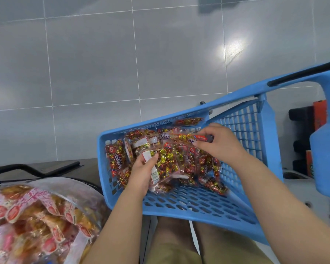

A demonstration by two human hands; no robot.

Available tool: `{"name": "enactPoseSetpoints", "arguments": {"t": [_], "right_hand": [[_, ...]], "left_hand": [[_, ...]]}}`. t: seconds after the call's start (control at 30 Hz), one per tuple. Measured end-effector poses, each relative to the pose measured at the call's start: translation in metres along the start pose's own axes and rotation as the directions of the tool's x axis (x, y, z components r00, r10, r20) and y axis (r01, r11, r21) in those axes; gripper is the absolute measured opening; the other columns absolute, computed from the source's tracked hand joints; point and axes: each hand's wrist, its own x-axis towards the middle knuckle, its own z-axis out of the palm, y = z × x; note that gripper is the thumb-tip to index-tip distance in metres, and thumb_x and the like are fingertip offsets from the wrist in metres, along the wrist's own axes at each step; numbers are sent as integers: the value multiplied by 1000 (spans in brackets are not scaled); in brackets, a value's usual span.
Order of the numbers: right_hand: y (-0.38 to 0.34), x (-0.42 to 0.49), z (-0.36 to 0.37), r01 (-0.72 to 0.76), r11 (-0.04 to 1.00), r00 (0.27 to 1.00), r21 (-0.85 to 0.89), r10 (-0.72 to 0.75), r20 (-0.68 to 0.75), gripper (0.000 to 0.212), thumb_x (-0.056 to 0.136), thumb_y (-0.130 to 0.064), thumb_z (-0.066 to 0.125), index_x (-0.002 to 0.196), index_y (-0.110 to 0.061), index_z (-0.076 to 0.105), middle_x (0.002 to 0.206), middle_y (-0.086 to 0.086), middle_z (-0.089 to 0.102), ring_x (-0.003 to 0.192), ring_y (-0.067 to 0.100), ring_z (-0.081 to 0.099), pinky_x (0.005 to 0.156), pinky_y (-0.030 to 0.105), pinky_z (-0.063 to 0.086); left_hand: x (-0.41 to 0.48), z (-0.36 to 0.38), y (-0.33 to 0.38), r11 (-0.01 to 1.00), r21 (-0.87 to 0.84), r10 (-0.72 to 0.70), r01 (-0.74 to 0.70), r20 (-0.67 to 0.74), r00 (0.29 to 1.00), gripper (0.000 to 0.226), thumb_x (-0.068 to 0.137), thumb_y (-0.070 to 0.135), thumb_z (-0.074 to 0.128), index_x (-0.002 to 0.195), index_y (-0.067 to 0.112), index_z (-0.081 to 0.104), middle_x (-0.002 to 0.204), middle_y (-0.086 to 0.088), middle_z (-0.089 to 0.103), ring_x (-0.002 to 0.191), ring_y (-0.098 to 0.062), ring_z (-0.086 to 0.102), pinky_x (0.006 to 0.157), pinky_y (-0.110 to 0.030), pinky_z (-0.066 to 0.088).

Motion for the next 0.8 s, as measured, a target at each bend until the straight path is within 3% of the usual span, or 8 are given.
{"name": "enactPoseSetpoints", "arguments": {"t": [0.1,0.2,0.27,0.37,0.47,0.57,0.63,0.8], "right_hand": [[-12,-5,-4,81,997,994,-12,-80,70,12,77,-36,73,88,-35,67,79,-12,57,74,0,54,65,16,39],[-19,-5,2,-111,978,951,179,52,306,10,78,-38,73,81,-41,64,79,-17,68,73,-5,63,65,13,48],[-19,-1,16,-156,980,909,122,95,406,19,80,-40,70,98,-41,63,94,-24,64,87,-4,62,66,10,44],[-19,2,47,-204,955,890,214,90,447,26,80,-40,70,105,-35,64,101,-20,67,91,1,65,75,17,48],[-15,3,77,-256,899,910,355,100,403,18,80,-45,69,94,-36,62,88,-23,66,80,-10,62,62,7,45],[5,20,93,-285,873,957,396,234,173,25,87,-45,59,107,-30,58,109,-12,61,99,5,58,72,18,43],[25,35,98,-313,923,948,223,318,11,38,89,-30,60,125,-21,53,125,1,53,114,19,52,87,28,45],[50,52,113,-168,906,961,-389,238,141,71,80,-35,71,139,-21,36,138,10,42,129,30,34,104,38,35]], "left_hand": [[-1,3,3,1000,-29,-7,7,6,1000,24,92,33,61,114,24,62,94,1,76,86,-16,72,75,-35,57],[-3,9,10,987,-140,-71,76,43,997,40,94,50,45,119,22,59,102,-6,74,94,-23,71,83,-42,56],[-7,10,12,976,-183,-104,115,69,992,48,95,55,34,113,20,61,95,-7,75,86,-23,73,71,-37,58],[-15,2,11,984,-176,-10,27,98,995,33,82,29,67,111,15,61,94,-9,75,85,-24,73,63,-34,58],[-21,-9,9,985,-172,52,-35,93,994,61,58,19,82,115,13,62,101,-12,74,91,-29,72,69,-38,58],[-16,-16,6,988,-148,32,-42,-73,997,70,57,23,84,122,14,60,106,-9,73,96,-28,71,83,-46,56],[-10,-22,-2,988,-151,-9,-17,-165,986,73,62,23,85,129,16,56,114,-8,70,102,-27,68,91,-48,53],[-9,-30,-13,956,-283,-145,80,-217,965,99,55,32,90,141,16,43,131,-10,59,117,-30,59,103,-54,43]]}}
